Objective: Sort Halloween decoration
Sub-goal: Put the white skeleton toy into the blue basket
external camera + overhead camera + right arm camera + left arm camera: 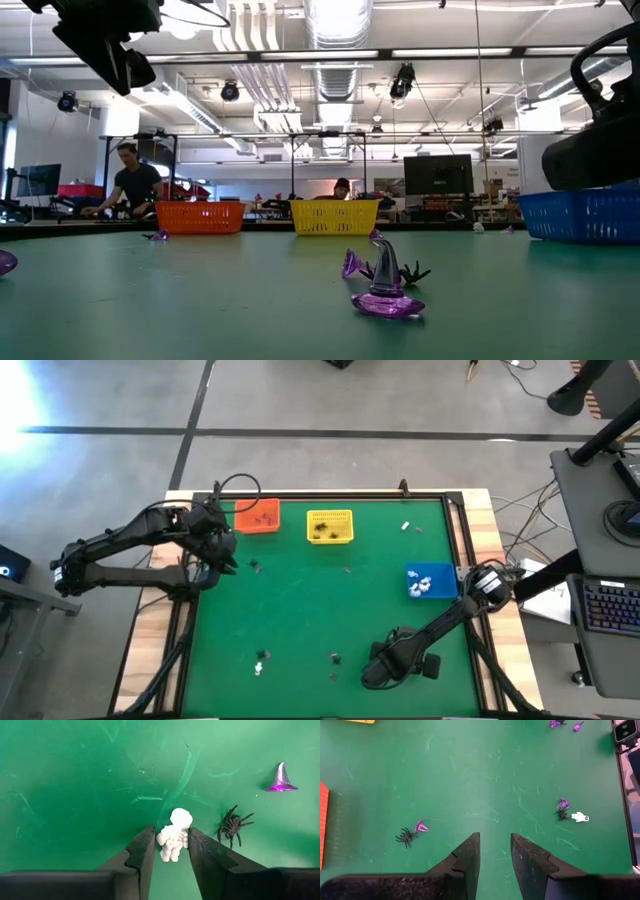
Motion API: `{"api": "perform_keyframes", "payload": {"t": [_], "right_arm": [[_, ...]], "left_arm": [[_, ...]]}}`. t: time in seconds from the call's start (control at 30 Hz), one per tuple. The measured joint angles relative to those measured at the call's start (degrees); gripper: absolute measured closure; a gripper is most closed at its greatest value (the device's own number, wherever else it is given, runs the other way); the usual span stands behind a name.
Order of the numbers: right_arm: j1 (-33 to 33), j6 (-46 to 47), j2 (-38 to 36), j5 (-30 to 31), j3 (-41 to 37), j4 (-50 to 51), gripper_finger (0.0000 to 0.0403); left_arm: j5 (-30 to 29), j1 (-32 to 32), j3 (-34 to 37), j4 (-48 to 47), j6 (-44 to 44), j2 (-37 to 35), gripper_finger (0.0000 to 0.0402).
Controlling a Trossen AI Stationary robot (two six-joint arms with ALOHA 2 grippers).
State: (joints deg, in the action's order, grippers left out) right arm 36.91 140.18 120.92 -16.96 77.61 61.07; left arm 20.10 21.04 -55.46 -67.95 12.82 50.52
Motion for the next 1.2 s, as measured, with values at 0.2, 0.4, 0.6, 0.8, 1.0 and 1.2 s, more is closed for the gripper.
{"api": "perform_keyframes", "payload": {"t": [0.2,0.4,0.6,0.8,1.0,1.2], "right_arm": [[0.0,-0.41,-0.02,0.14,-0.01,-0.41,0.0338],[0.0,-0.8,-0.18,-0.01,0.01,-0.31,0.0366],[0.07,-0.94,-2.59,0.04,-0.05,0.96,0.037],[0.14,-1.51,-6.63,0.06,0.01,3.18,0.0371],[0.26,-1.5,-8.72,1.26,-0.29,4.72,0.0376],[0.28,-1.62,-9.59,2.17,-0.4,5.58,0.0377]], "left_arm": [[0.0,0.0,0.0,0.03,0.11,0.0,0.0311],[0.0,0.0,0.0,0.08,0.13,0.0,0.0311],[0.0,0.0,0.0,0.23,0.13,0.0,0.0311],[0.0,0.0,0.0,0.27,0.13,0.0,0.0311],[0.0,0.0,0.0,0.25,0.11,0.02,0.0311],[-0.02,0.0,0.0,0.24,0.09,0.02,0.0311]]}}
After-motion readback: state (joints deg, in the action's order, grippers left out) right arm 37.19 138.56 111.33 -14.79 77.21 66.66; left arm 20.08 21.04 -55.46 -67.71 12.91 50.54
